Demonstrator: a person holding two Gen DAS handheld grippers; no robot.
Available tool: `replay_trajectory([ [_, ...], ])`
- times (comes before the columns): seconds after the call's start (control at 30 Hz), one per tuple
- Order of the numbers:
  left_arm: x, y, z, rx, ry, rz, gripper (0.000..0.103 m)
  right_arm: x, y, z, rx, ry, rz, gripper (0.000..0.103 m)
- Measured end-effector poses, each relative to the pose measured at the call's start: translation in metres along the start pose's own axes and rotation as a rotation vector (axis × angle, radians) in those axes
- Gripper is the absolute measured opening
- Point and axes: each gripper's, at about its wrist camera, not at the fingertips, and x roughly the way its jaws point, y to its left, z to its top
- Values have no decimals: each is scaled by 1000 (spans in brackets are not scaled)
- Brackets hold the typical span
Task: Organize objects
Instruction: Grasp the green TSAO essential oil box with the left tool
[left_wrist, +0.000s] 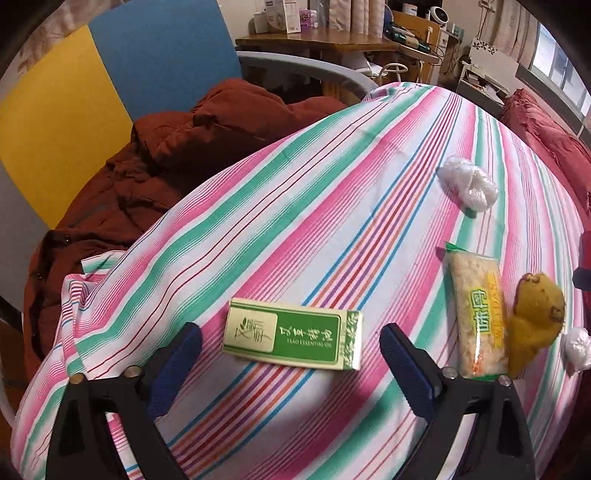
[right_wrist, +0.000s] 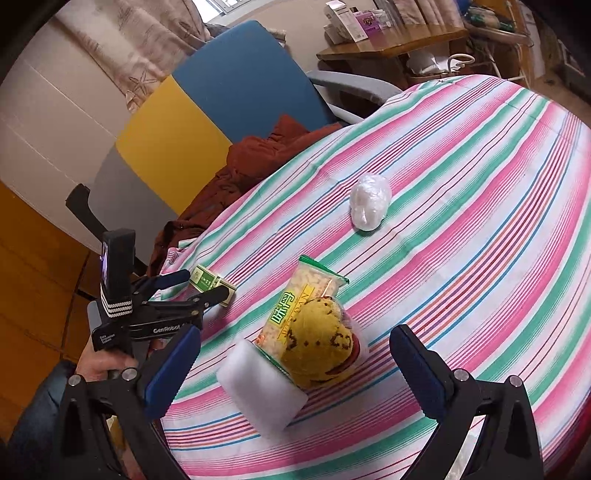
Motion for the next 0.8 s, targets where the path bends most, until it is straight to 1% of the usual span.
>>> replay_trajectory([
  [0.03,2,-1,0,8,7,9,75,0,-1,1,4,-1,0,103],
  [0.1,3,-1,-2,-11,-1,12,74,-2,-4,2,16,-11,-2,103],
  [0.2,2,-1,-6,-39,-6,23,74,-1,-9,4,36,-13,-12,103],
  [0.37,-2,-2,-17,-137,-2,71,74,1,-15,6,65,-8,-17,103],
  [0.47,-7,-1,-28,-188,5,91,73,2,-23,8,96,-7,-26,103],
  [0.57,-15,-1,-43,-249,18,104,73,11,-28,9,118,16,-34,103],
  [0.67,-22,-4,-56,-291,26,108,73,25,-28,8,116,67,-40,103],
  [0.8,-33,-17,-74,-326,40,103,73,35,-21,8,64,81,-65,103],
])
